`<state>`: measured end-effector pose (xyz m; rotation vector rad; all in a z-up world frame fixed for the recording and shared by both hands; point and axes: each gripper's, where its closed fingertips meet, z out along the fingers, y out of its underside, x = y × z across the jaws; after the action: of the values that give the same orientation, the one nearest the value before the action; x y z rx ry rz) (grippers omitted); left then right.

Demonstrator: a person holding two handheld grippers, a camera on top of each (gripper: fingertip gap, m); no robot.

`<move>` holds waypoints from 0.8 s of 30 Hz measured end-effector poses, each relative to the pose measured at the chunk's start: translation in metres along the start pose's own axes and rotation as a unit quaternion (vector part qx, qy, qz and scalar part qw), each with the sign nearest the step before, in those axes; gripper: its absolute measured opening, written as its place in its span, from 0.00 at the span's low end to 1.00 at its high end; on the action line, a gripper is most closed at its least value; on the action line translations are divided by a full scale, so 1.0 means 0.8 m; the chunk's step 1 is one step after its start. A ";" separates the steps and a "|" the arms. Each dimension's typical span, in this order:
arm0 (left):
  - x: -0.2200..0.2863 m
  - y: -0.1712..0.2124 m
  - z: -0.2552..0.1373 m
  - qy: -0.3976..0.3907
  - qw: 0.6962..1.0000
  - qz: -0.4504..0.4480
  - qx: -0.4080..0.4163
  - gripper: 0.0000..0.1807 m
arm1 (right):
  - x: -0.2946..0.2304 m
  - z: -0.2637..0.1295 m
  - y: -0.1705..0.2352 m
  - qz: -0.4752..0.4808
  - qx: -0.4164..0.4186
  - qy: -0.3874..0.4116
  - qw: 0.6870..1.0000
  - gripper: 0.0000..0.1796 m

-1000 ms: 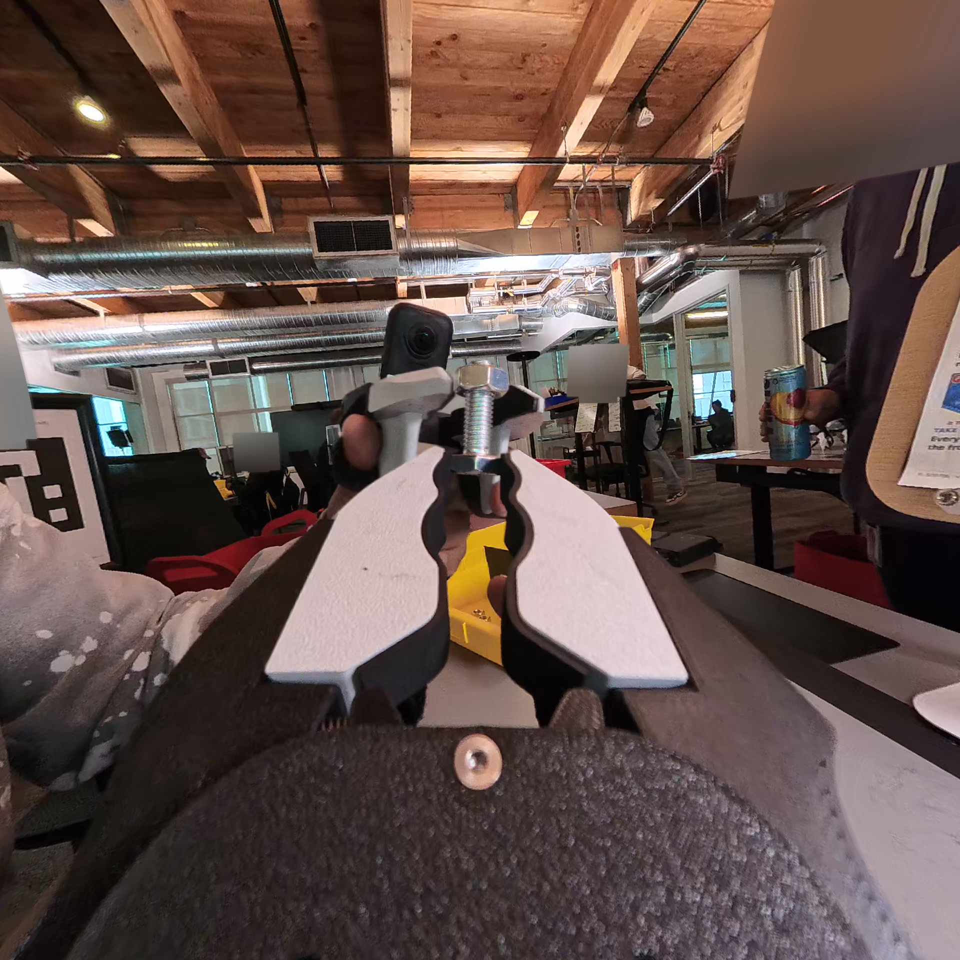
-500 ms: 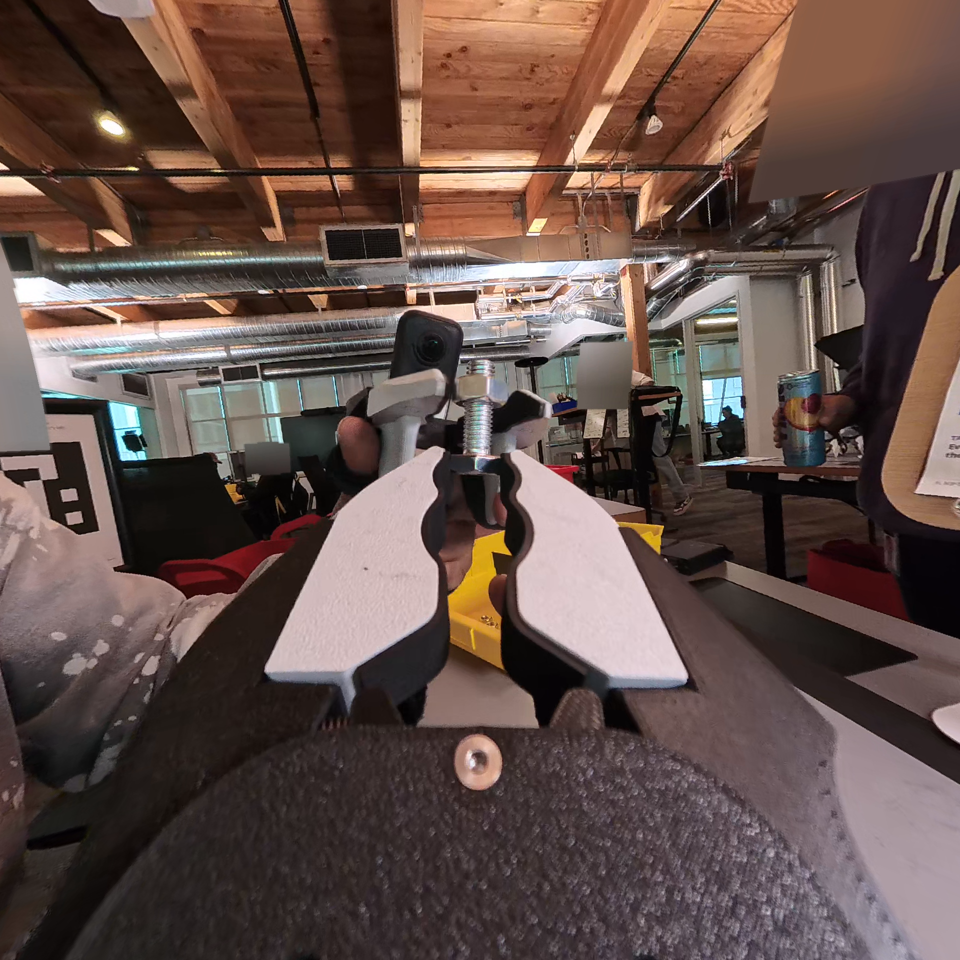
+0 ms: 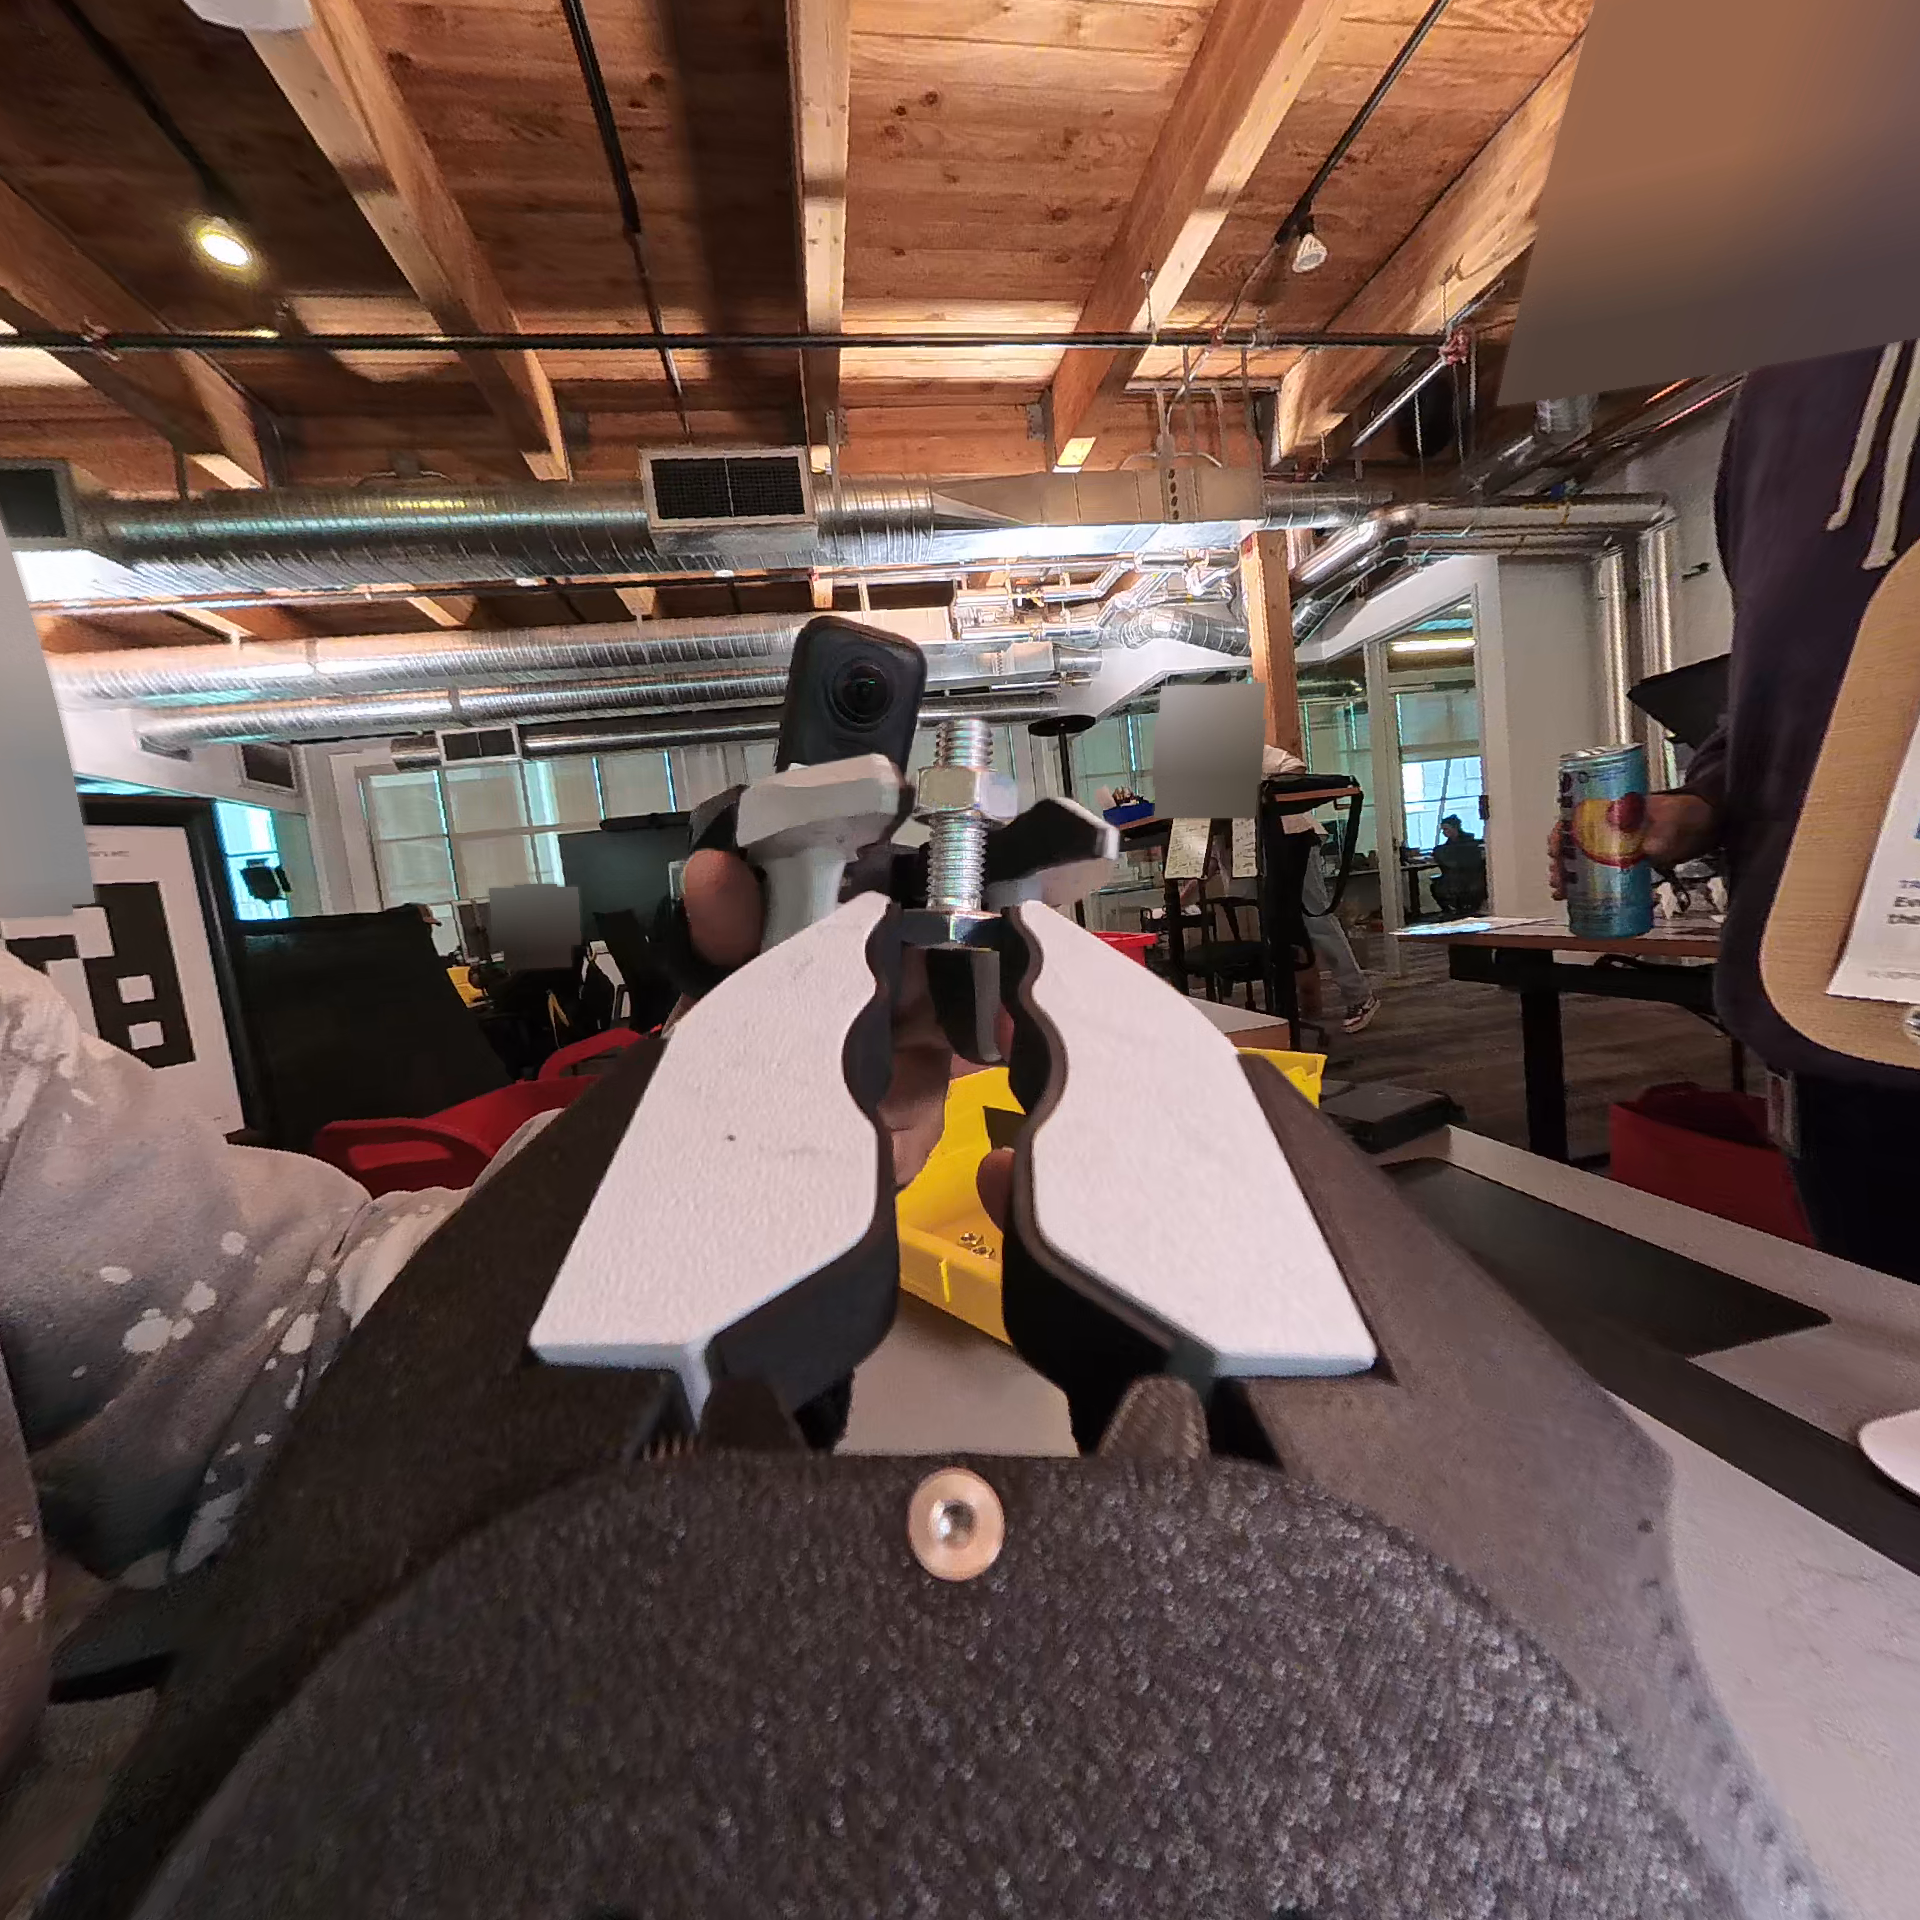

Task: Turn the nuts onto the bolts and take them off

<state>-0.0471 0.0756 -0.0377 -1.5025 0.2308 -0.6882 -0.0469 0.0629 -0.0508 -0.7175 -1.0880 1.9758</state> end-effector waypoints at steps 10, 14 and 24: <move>-0.001 -0.003 -0.004 -0.001 1.000 0.000 0.002 0.20 | 0.002 -0.002 -0.002 0.003 0.005 0.000 1.000 0.10; 0.000 0.003 0.001 0.000 1.000 -0.001 -0.006 0.19 | 0.000 -0.001 -0.002 0.000 0.004 0.001 1.000 0.10; 0.002 0.001 0.000 0.007 1.000 -0.003 -0.004 0.21 | 0.002 -0.001 -0.001 -0.001 0.002 0.002 1.000 0.10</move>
<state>-0.0457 0.0743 -0.0384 -1.5061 0.2412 -0.7037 -0.0465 0.0650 -0.0505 -0.7176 -1.0826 1.9741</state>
